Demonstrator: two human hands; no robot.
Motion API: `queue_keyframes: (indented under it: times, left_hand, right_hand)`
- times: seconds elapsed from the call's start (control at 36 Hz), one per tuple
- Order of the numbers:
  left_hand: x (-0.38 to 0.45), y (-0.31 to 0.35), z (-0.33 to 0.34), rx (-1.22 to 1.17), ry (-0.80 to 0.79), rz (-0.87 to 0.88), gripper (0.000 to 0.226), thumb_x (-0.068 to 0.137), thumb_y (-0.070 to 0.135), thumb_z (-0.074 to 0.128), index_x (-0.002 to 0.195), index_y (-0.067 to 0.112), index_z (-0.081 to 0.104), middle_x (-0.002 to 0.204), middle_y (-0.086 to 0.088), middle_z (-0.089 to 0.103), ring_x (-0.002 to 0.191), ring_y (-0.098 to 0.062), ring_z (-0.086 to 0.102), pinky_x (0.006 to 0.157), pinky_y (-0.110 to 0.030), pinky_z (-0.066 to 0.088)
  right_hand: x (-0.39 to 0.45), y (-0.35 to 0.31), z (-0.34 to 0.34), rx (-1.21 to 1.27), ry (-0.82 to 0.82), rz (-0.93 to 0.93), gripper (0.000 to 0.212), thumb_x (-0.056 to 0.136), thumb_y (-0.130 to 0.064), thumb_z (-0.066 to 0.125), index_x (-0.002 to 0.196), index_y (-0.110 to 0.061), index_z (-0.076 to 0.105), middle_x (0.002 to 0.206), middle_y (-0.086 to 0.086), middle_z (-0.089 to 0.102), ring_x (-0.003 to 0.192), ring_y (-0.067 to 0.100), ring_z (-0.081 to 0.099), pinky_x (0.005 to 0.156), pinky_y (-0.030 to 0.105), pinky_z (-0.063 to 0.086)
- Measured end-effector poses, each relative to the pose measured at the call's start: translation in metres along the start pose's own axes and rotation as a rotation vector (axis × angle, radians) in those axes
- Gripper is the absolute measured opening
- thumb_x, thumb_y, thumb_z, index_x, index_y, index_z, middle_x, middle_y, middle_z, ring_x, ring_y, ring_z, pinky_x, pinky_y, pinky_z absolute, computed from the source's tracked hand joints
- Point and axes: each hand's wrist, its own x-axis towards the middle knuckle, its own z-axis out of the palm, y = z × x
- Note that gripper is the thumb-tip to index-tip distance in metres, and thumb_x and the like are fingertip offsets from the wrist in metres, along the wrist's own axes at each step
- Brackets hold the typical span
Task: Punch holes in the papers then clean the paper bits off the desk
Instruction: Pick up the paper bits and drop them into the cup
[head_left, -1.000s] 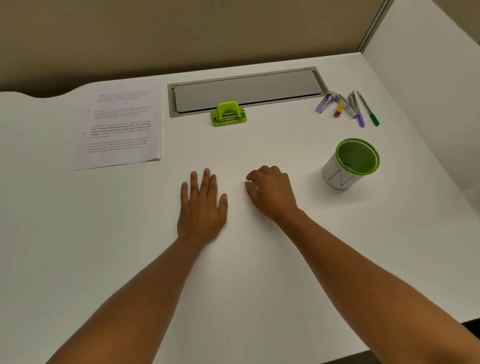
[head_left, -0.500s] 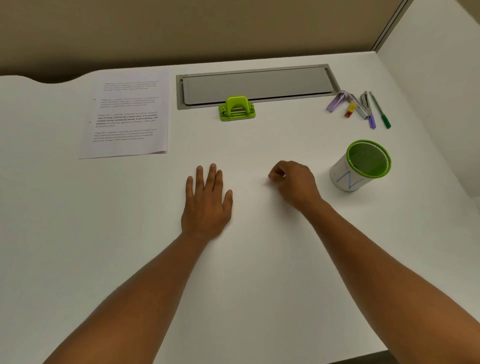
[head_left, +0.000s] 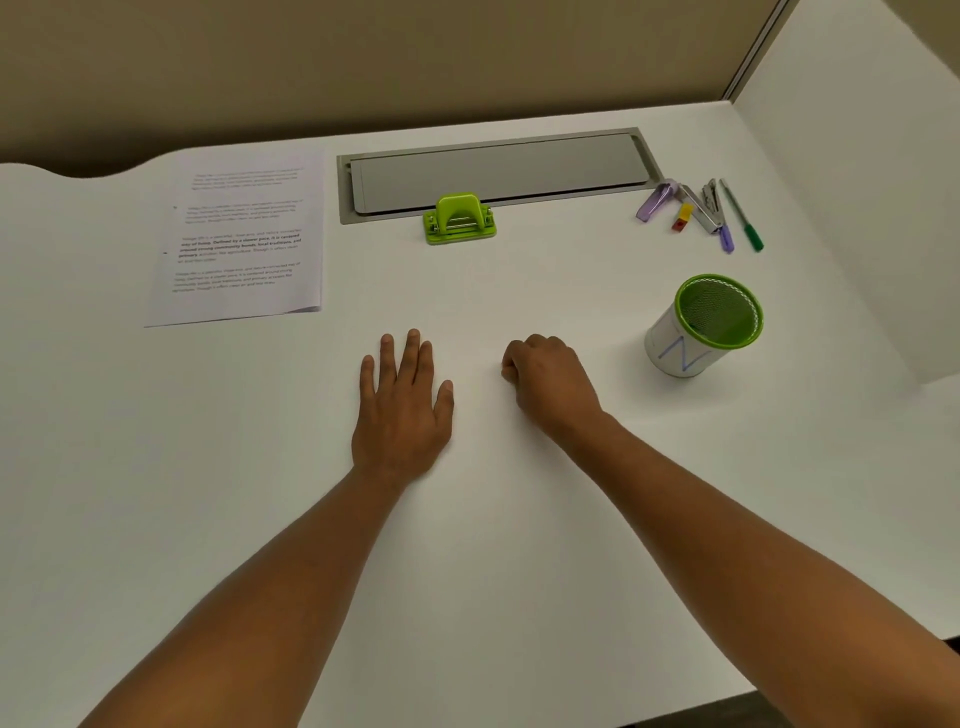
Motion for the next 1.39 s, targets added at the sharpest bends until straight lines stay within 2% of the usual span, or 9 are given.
queue_keyframes:
  times: [0.17, 0.25, 0.33, 0.53, 0.67, 0.81, 1.03, 1.19, 1.39]
  left_hand:
    - [-0.001, 0.000, 0.000, -0.011, 0.003, 0.000, 0.062, 0.100, 0.044, 0.020, 0.152, 0.011, 0.028, 0.162, -0.006, 0.021, 0.151, -0.030, 0.010, 0.121, -0.050, 0.013]
    - [-0.001, 0.000, -0.001, -0.014, 0.008, -0.001, 0.062, 0.100, 0.044, 0.019, 0.152, 0.011, 0.029, 0.162, -0.006, 0.021, 0.151, -0.029, 0.010, 0.122, -0.049, 0.012]
    - [-0.001, 0.001, -0.001, -0.018, 0.006, 0.002, 0.062, 0.100, 0.044, 0.019, 0.152, 0.011, 0.029, 0.162, -0.006, 0.021, 0.151, -0.030, 0.010, 0.122, -0.050, 0.012]
    - [-0.002, 0.000, -0.001, -0.021, 0.012, 0.004, 0.063, 0.100, 0.044, 0.019, 0.152, 0.010, 0.029, 0.162, -0.007, 0.022, 0.151, -0.029, 0.010, 0.122, -0.050, 0.012]
    - [-0.003, 0.001, -0.002, -0.015, 0.014, 0.008, 0.063, 0.099, 0.044, 0.019, 0.151, 0.009, 0.031, 0.161, -0.007, 0.023, 0.151, -0.031, 0.013, 0.121, -0.051, 0.013]
    - [-0.002, 0.002, -0.001, -0.007, 0.020, -0.005, 0.062, 0.099, 0.043, 0.022, 0.150, 0.010, 0.033, 0.160, -0.007, 0.026, 0.150, -0.031, 0.016, 0.121, -0.051, 0.015]
    - [-0.001, 0.001, -0.002, -0.001, 0.012, 0.001, 0.062, 0.099, 0.043, 0.021, 0.150, 0.009, 0.033, 0.160, -0.008, 0.026, 0.150, -0.032, 0.016, 0.121, -0.051, 0.015]
    - [-0.002, 0.001, -0.001, -0.006, 0.029, 0.003, 0.062, 0.099, 0.043, 0.023, 0.149, 0.009, 0.034, 0.160, -0.009, 0.028, 0.149, -0.033, 0.018, 0.120, -0.051, 0.016]
    - [-0.002, 0.001, -0.002, -0.014, 0.018, 0.006, 0.063, 0.099, 0.044, 0.020, 0.151, 0.009, 0.031, 0.161, -0.008, 0.024, 0.150, -0.032, 0.014, 0.121, -0.051, 0.014]
  right_hand:
    - [0.004, -0.001, -0.006, 0.024, -0.042, 0.148, 0.020, 0.079, 0.006, 0.047, 0.089, -0.005, 0.062, 0.086, 0.010, 0.063, 0.078, 0.031, 0.056, 0.065, 0.036, 0.043]
    - [0.008, 0.007, -0.023, 0.420, -0.059, 0.410, 0.016, 0.086, -0.005, 0.055, 0.086, -0.013, 0.068, 0.083, -0.005, 0.064, 0.076, 0.015, 0.056, 0.065, 0.025, 0.043]
    - [0.006, 0.014, -0.052, 0.977, -0.083, 0.606, 0.018, 0.091, -0.005, 0.058, 0.080, -0.015, 0.068, 0.074, -0.004, 0.060, 0.065, 0.010, 0.051, 0.057, 0.022, 0.036]
    - [-0.011, 0.034, -0.133, 1.513, -0.026, 0.616, 0.014, 0.096, -0.006, 0.056, 0.089, -0.013, 0.066, 0.074, -0.001, 0.060, 0.064, 0.010, 0.054, 0.058, 0.020, 0.042]
    - [-0.028, 0.071, -0.174, 1.345, 0.178, 0.595, 0.010, 0.094, -0.012, 0.060, 0.090, -0.016, 0.069, 0.075, -0.003, 0.060, 0.068, 0.009, 0.054, 0.061, 0.020, 0.044]
    - [-0.034, 0.100, -0.181, 0.867, 0.331, 0.601, 0.008, 0.087, -0.014, 0.068, 0.081, -0.018, 0.070, 0.076, -0.001, 0.062, 0.067, 0.009, 0.052, 0.063, 0.023, 0.041]
    - [-0.028, 0.114, -0.157, 0.509, 0.416, 0.645, 0.016, 0.080, -0.009, 0.064, 0.088, -0.021, 0.072, 0.069, -0.011, 0.055, 0.062, 0.004, 0.050, 0.053, 0.018, 0.039]
    - [-0.030, 0.116, -0.153, 0.323, 0.391, 0.580, 0.020, 0.083, -0.010, 0.061, 0.096, -0.018, 0.074, 0.085, -0.006, 0.064, 0.084, 0.012, 0.057, 0.075, 0.030, 0.052]
    - [-0.030, 0.112, -0.149, 0.007, 0.327, 0.478, 0.025, 0.088, -0.011, 0.054, 0.106, -0.014, 0.071, 0.104, 0.008, 0.071, 0.095, 0.027, 0.062, 0.071, 0.027, 0.041]
